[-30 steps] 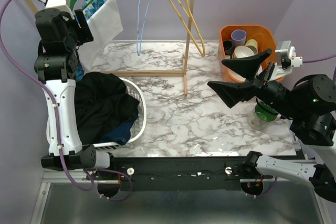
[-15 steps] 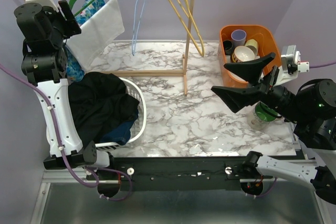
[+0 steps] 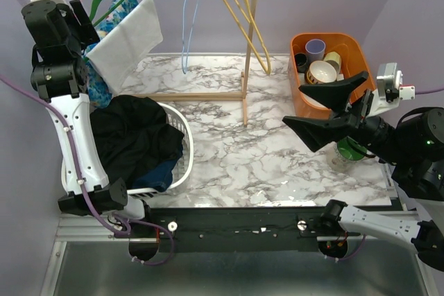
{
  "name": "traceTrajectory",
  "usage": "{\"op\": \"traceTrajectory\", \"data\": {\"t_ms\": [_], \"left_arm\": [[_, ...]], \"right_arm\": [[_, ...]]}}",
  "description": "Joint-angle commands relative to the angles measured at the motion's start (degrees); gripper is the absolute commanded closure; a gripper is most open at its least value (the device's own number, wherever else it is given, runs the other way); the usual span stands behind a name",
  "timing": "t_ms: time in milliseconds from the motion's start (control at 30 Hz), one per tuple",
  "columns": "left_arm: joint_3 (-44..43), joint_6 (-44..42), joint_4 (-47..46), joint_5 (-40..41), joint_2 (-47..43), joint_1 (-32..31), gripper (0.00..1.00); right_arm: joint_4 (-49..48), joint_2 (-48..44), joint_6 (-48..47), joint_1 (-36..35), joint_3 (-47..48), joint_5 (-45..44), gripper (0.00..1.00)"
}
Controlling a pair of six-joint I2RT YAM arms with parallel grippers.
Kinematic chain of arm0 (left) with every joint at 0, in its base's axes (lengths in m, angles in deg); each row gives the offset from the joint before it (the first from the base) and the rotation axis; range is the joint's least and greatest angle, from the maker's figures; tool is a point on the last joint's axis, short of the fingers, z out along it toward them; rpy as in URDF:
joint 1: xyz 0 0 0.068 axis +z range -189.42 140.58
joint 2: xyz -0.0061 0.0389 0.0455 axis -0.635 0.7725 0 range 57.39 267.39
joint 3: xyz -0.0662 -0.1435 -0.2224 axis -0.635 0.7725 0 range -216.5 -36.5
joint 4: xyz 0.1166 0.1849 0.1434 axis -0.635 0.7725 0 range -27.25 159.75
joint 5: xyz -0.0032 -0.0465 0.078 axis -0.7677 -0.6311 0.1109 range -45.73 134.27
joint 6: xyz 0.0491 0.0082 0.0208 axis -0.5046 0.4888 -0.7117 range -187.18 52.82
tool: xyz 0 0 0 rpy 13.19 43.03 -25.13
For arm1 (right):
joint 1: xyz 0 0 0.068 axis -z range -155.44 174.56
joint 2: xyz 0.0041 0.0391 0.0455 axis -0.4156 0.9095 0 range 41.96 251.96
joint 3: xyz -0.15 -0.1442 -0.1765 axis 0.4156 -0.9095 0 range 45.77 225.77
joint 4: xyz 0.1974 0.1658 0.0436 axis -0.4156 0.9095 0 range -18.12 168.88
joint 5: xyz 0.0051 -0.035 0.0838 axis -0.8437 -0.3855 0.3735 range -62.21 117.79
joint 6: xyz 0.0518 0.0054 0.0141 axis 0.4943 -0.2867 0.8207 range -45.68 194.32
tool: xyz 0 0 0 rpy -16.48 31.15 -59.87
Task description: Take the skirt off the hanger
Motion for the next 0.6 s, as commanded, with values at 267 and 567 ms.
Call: {"op": "traceTrajectory", "data": {"t_ms": [267, 567], "left_arm": [[8.6, 0.1, 1.1, -19.1, -4.0, 0.3, 0.28], [16.1, 2.9, -5.9, -24.3, -10.7, 0.4, 0.35]], "right_arm": [[-1.0, -1.9, -2.0, 0.0, -1.9, -0.2, 0.0], [-1.3, -1.7, -1.5, 0.0, -2.1, 0.6, 0.0]]}}
